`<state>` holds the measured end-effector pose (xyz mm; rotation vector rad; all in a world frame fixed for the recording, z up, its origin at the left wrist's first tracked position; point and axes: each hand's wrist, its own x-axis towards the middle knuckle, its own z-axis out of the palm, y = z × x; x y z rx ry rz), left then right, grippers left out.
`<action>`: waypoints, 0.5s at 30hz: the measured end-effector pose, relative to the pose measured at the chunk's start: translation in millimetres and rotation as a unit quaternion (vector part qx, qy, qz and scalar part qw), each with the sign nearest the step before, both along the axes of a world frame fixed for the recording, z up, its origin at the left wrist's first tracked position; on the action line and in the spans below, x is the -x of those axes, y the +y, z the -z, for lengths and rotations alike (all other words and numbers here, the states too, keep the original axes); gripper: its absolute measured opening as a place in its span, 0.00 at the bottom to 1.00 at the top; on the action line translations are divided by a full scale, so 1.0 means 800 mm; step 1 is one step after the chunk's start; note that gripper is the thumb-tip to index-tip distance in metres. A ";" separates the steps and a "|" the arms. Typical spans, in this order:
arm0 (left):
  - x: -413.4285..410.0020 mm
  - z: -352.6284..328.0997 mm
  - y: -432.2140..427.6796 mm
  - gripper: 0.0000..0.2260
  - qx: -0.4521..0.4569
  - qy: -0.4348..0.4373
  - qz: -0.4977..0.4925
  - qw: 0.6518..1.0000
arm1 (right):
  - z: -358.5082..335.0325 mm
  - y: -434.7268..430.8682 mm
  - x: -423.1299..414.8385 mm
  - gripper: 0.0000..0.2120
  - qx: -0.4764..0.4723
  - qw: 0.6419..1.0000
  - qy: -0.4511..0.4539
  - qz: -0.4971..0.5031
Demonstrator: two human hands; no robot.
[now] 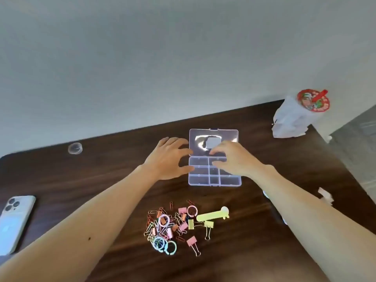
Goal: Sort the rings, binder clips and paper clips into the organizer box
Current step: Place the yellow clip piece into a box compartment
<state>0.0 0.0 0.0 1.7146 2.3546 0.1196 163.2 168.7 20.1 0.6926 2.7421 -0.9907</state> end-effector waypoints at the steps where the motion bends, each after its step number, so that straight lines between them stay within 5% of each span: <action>1: -0.004 0.015 0.003 0.23 0.011 -0.006 0.010 1.000 | 0.017 -0.001 -0.004 0.16 -0.008 1.000 -0.008 -0.005; 8: -0.016 0.107 0.013 0.31 -0.022 -0.011 0.027 0.999 | 0.097 -0.007 -0.022 0.26 -0.063 0.996 -0.061 -0.025; 15: -0.013 0.132 -0.003 0.29 -0.107 -0.077 -0.022 0.991 | 0.138 -0.019 -0.018 0.24 -0.034 0.999 0.041 -0.003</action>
